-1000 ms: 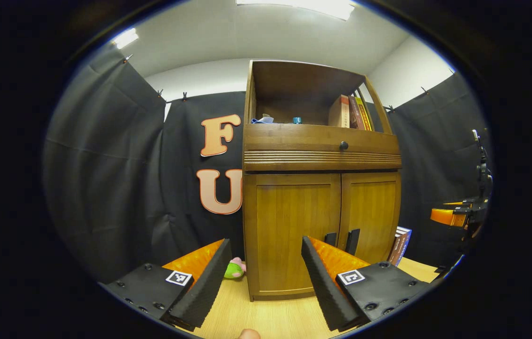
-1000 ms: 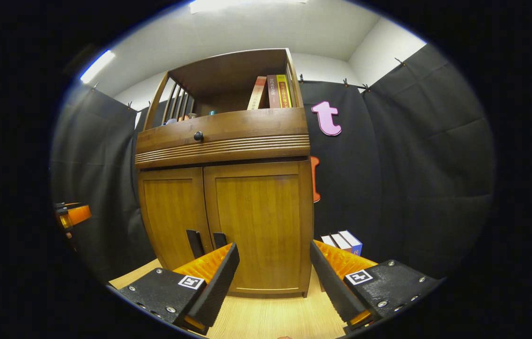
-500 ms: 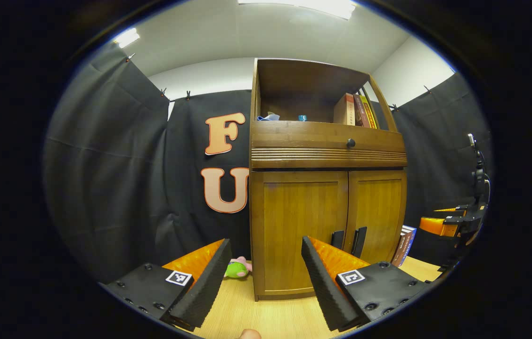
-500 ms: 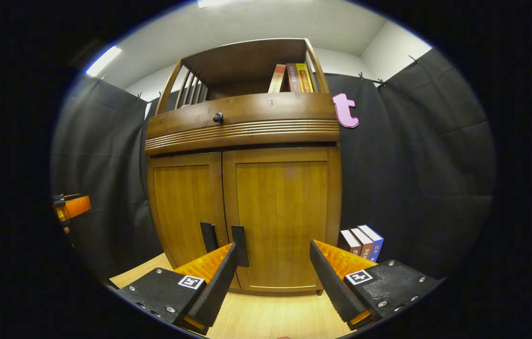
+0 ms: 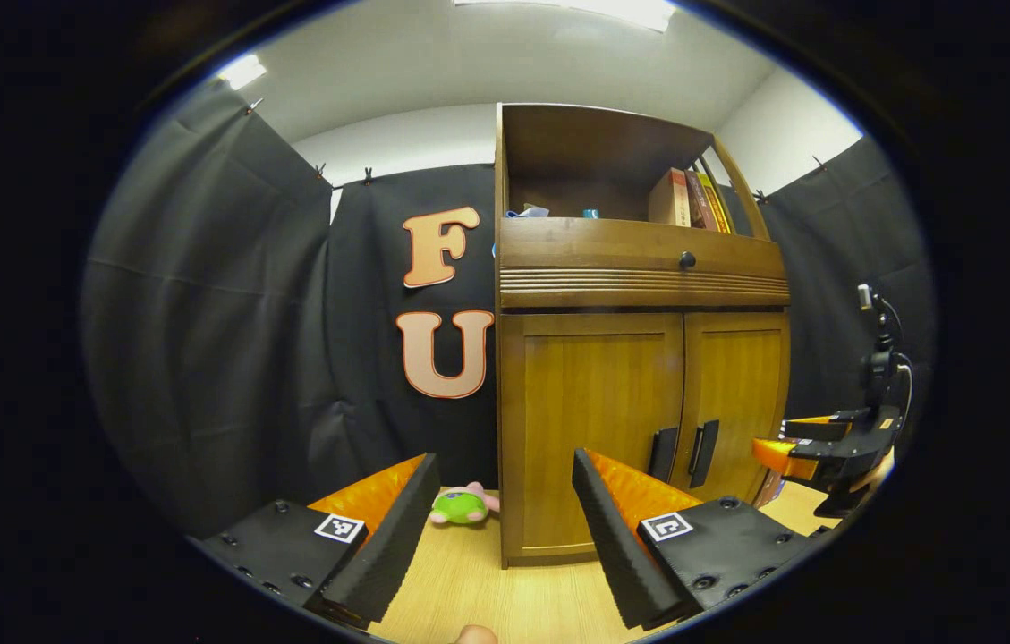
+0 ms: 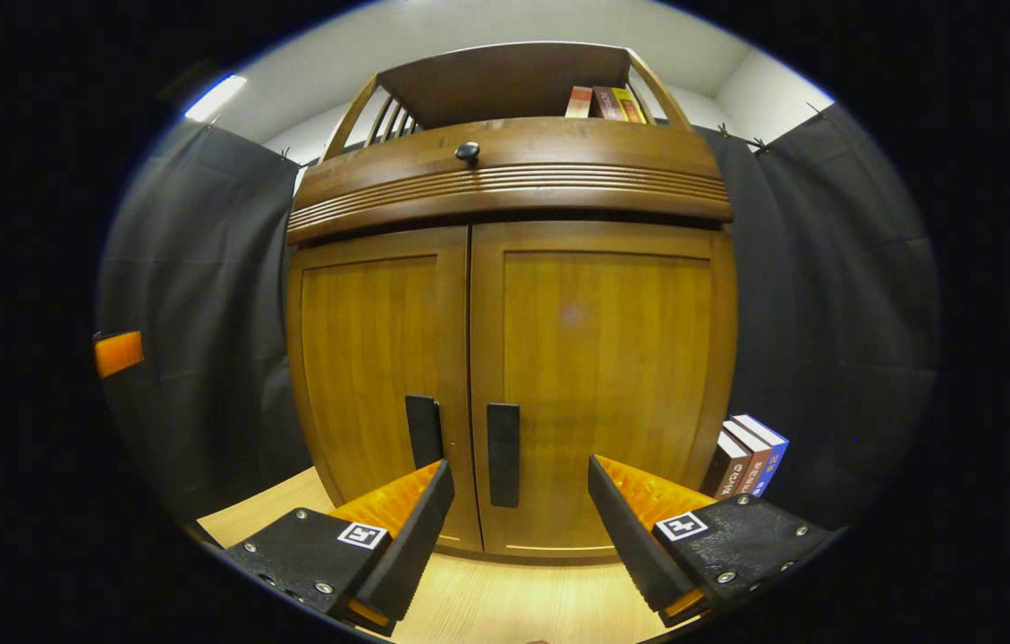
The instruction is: Open the right door of the double-door shoe cabinet with the right hand, and open the left door with the left hand.
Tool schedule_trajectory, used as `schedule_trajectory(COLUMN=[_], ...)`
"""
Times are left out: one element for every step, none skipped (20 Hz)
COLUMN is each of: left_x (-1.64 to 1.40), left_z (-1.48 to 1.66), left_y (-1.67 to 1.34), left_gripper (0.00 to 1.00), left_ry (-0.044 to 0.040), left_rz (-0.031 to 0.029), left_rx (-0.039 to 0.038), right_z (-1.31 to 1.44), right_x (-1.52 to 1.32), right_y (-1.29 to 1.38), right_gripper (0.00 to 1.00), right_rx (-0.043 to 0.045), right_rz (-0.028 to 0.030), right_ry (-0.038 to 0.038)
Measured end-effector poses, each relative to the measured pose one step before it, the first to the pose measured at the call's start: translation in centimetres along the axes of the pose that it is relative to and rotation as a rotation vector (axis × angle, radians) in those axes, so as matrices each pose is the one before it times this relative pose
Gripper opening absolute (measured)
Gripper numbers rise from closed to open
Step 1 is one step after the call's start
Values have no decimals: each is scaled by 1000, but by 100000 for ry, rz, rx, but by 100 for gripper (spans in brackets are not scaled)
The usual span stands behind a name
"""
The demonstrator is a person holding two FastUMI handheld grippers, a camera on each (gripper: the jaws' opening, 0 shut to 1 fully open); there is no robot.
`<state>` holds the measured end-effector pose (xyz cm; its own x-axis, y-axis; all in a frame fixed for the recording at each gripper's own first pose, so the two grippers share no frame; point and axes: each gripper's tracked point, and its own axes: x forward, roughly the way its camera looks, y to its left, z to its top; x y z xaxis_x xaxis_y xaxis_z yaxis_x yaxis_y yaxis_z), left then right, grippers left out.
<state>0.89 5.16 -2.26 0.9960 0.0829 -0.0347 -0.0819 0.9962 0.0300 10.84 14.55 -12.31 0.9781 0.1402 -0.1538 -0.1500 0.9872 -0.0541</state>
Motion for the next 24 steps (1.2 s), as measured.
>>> schedule_trajectory(left_x=[10,-32,18,14,-19,-15,124,42,93,-12,-83,66,116,35,59,19,26,11,36,-31,-15,9,4,44], left_z=[-1,-92,-52,-20,-23,-72,-82,-20,-74,-155,-75,-124,-6,-107,-7,-2,20,-5,-5,-34,-73,-73,-32,5], left_y=[276,275,288,246,237,245,279,183,173,60,-15,78,7,117,62,51,16,35,-10,48,52,76,76,115], left_gripper=[97,95,95,95,97,95,95,95,95,96,97,96,95,95,95,95,95,95,95,95,95,95,95,95], left_ry=[161,58,-55,-101,-77,-25,13,110,224,219,387,250,38,161,-42,-85,-134,28,154,324,373,348,297,167], left_rz=[608,559,526,598,558,643,641,397,332,211,317,113,-183,223,350,203,132,107,-49,78,248,361,486,527], left_rx=[342,352,261,242,259,249,183,32,-218,-483,-439,-135,183,53,99,145,161,-11,-144,-163,-33,41,68,38], right_z=[-312,-372,-313,-315,-353,-410,-211,-337,-227,-133,-9,-55,-11,-13,-63,-75,-220,-249,-227,-166,-66,-124,84,-111], right_x=[780,792,807,944,980,952,818,801,741,714,536,489,426,398,370,363,199,271,129,160,269,116,-12,-2], right_y=[305,272,237,87,-121,-186,58,-190,-290,-98,73,-98,-17,-55,107,162,113,154,32,25,7,-179,-24,47], right_gripper=[94,94,94,94,94,94,94,94,94,91,88,83,78,74,71,68,66,65,73,67,65,58,33,37], right_rx=[-9,89,250,442,672,732,625,201,-17,182,177,43,-186,-204,-228,-93,-112,-48,197,666,1007,729,680,221], right_rz=[-74,-136,-606,-712,-847,-724,-384,-1289,-1438,-506,-547,-432,-268,-610,-168,212,204,84,-223,-204,-113,-357,-34,110], right_ry=[103,162,156,301,304,-71,-209,90,131,-184,-340,-422,-554,-456,-383,-69,298,483,464,402,449,437,90,152])
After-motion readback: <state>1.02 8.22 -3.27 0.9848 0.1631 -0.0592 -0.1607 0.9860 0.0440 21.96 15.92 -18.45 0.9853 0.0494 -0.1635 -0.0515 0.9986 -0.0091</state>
